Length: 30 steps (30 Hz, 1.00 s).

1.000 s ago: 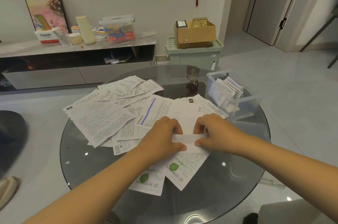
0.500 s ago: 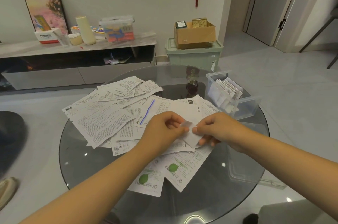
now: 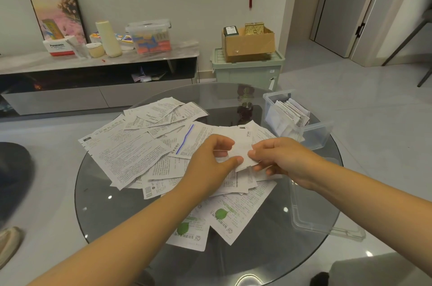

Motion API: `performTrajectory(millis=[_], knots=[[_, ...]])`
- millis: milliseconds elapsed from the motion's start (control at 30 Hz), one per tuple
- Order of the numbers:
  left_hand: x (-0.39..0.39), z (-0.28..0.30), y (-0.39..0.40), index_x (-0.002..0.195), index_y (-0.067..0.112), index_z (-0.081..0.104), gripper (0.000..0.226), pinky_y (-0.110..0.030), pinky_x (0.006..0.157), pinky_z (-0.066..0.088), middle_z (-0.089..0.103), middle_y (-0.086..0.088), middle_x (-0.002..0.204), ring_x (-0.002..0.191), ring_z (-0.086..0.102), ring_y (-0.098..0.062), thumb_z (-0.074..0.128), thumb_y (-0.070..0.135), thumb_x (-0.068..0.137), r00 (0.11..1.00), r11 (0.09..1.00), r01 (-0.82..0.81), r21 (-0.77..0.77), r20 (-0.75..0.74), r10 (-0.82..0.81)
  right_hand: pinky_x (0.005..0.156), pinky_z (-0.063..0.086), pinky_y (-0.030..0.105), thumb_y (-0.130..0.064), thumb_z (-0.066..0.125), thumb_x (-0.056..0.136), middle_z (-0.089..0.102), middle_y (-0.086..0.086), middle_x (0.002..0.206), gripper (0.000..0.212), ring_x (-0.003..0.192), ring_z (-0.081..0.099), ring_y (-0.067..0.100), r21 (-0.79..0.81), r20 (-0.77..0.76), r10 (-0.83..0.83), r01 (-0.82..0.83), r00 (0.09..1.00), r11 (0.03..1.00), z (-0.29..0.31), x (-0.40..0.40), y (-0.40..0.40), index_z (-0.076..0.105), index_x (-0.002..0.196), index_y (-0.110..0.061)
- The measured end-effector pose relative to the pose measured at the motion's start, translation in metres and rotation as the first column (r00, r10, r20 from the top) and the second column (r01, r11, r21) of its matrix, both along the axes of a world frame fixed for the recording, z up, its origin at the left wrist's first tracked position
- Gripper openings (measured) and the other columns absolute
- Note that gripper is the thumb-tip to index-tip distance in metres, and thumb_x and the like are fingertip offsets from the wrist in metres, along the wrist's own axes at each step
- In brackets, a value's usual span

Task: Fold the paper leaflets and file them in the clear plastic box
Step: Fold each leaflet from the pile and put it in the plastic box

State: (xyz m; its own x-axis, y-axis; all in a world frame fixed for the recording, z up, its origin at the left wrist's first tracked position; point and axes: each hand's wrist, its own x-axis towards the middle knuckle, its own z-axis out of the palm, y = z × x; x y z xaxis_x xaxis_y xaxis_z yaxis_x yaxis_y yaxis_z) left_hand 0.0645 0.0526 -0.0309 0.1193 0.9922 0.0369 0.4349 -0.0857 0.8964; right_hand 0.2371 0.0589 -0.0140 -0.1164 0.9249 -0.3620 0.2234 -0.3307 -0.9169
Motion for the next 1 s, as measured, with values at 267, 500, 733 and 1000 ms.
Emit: performTrajectory(millis=[267,500,733,1000], knots=[[0.007,0.005,0.004,0.095,0.026,0.06,0.029,-0.033,0.076,0.054,0.061,0.002,0.071,0.068,0.061,-0.013,0.076,0.011,0.077,0.999,1.0,-0.005,-0.025,0.044,0.006,0.071,0.05,0.029,-0.025,0.074,0.078,0.071,0.005,0.083,0.01,0.077,0.065,0.018,0.244,0.344,0.039,-0.129,0.938,0.961,0.008,0.0,-0.001,0.071,0.086,-0.019],[0.018,0.008,0.011,0.101,0.03,0.059,0.034,-0.024,0.073,0.053,0.069,0.005,0.074,0.071,0.067,-0.005,0.076,0.014,0.077,0.999,0.996,-0.019,0.09,0.04,0.016,0.064,0.046,0.022,-0.023,0.073,0.08,0.067,-0.003,0.069,0.006,0.065,0.059,0.01,0.366,0.518,0.018,-0.241,0.855,0.899,0.021,0.007,0.004,0.069,0.076,-0.023],[0.031,0.003,0.019,0.116,0.03,0.053,0.035,-0.011,0.078,0.043,0.057,0.016,0.112,0.099,0.056,-0.001,0.068,0.03,0.085,0.997,0.992,-0.003,0.124,-0.079,0.012,0.058,0.048,0.022,-0.017,0.063,0.087,0.069,-0.001,0.071,0.012,0.058,0.061,0.014,0.545,0.326,-0.326,0.105,0.887,0.832,0.039,0.037,0.023,0.069,0.077,-0.02],[0.032,-0.013,0.03,0.129,0.031,0.046,0.043,-0.035,0.11,0.023,0.044,0.012,0.139,0.128,0.039,-0.011,0.057,0.042,0.09,0.857,0.996,0.031,0.08,-0.514,0.015,0.075,0.056,0.037,-0.011,0.061,0.085,0.067,0.005,0.068,0.015,0.078,0.068,0.025,0.543,0.31,-0.561,0.342,0.767,0.767,0.037,0.074,0.061,0.068,0.073,-0.017]])
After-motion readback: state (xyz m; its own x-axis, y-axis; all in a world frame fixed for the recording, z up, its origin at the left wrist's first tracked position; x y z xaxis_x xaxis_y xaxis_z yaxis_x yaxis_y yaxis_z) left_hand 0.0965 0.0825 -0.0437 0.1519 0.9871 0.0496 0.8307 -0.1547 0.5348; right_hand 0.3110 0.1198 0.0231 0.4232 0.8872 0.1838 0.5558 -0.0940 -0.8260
